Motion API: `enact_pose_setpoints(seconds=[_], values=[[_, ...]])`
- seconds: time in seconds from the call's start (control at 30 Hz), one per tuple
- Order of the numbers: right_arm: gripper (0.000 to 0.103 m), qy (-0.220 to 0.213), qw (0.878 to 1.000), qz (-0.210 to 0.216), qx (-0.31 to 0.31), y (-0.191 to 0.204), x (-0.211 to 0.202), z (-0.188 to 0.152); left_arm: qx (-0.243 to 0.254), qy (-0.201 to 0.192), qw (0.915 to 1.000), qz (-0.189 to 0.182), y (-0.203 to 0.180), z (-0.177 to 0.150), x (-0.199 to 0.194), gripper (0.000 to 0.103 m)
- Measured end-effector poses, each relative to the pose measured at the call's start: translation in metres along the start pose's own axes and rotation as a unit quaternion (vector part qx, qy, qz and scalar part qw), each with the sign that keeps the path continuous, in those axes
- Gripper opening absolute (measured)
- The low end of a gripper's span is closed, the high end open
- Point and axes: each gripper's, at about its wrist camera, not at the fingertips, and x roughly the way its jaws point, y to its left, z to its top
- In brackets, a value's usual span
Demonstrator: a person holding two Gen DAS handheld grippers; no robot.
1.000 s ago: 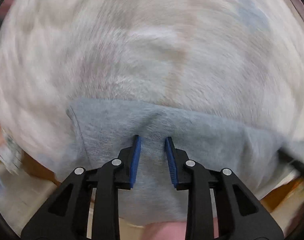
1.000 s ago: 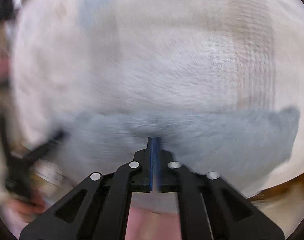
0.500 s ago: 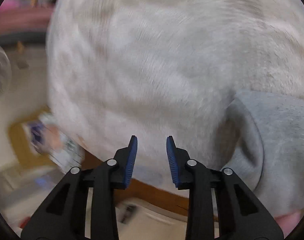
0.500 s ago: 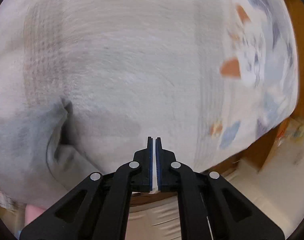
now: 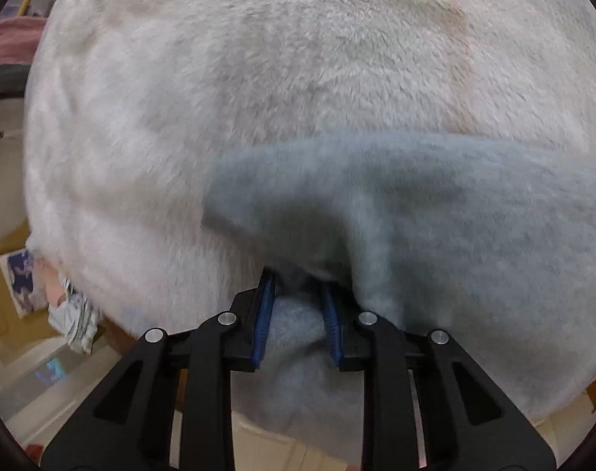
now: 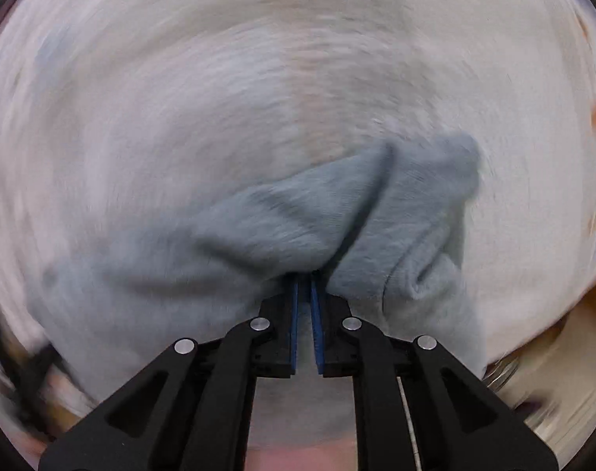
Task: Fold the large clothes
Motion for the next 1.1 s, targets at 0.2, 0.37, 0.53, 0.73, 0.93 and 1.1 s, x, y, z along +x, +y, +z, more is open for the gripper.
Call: enact_pose_setpoints(seconds=[0.2, 0.37, 0.53, 0.73, 0.93, 1.1], values=[[0.008, 0.012, 0.998, 0.050, -0.020, -0.014, -0.043, -0.038, -0.015, -0.003, 0.9988, -0.046, 0.015, -0.013, -0.052, 0.023], [0.007, 0.008, 0.999, 0.039, -0.019, 0.006, 0.027, -0.052, -0.069, 0.001, 0.9892, -0.129, 0.023, -0.020, -0.033, 0.025], [0.008, 0.022, 0.998, 0.057, 0.011, -0.004, 0.015, -0.061, -0.023, -0.016, 0.9978, -0.060, -0.015, -0.025, -0.040, 0.026], [0.016, 0.017, 0.999, 0.001, -0.049, -0.016, 0.032, -0.114, -0.018, -0.041, 0.9963, -0.074, -0.021, -0.071, -0.035, 0.035], [0.017, 0.035, 0.999, 0.013, -0.022, -0.043, 0.051, -0.128, 0.015, -0.058, 0.9979, -0.025, -0.072, -0.069, -0.060, 0.049], [0.019, -0.019, 1.000, -0.012, -0.015, -0.088, 0.022, -0.152, -0.028, -0.034, 0.9980, -0.044, -0.044, -0.095, -0.049, 0.049]])
